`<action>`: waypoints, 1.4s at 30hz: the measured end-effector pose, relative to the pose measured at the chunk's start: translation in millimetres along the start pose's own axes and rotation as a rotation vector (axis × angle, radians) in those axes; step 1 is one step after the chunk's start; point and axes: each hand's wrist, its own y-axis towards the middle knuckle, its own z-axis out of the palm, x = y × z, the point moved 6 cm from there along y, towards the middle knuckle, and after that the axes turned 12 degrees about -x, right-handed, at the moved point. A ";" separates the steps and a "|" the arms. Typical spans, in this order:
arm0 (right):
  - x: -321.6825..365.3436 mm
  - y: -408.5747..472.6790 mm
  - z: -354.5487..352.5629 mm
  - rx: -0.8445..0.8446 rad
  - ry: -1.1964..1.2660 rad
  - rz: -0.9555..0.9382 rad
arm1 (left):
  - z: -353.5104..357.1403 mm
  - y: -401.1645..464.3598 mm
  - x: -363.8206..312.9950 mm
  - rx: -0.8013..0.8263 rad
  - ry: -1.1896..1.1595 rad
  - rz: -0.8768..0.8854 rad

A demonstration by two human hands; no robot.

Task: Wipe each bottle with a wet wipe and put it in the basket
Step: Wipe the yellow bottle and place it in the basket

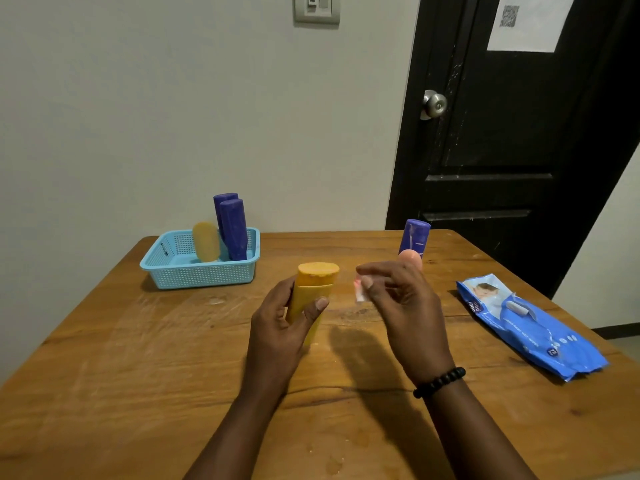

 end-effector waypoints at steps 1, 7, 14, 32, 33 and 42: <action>0.9 1.5 -4.7 -0.048 0.026 0.020 | 0.2 -0.4 -1.1 0.000 0.006 0.009; 22.9 1.2 3.5 -0.033 0.040 -0.022 | 0.4 0.6 4.5 -0.018 0.046 0.040; 33.9 -10.0 18.6 -0.060 -0.090 -0.096 | -2.6 -0.9 -0.6 -0.037 0.137 0.176; 30.8 -5.6 9.1 -0.047 0.065 0.203 | -8.9 -2.2 -9.3 -0.130 0.153 0.271; 32.1 -7.8 11.2 -0.044 0.034 0.169 | -7.2 -2.6 -9.1 -0.119 0.160 0.271; 40.8 -20.8 22.9 0.083 0.238 0.229 | -7.9 -1.7 0.9 -0.094 0.076 0.140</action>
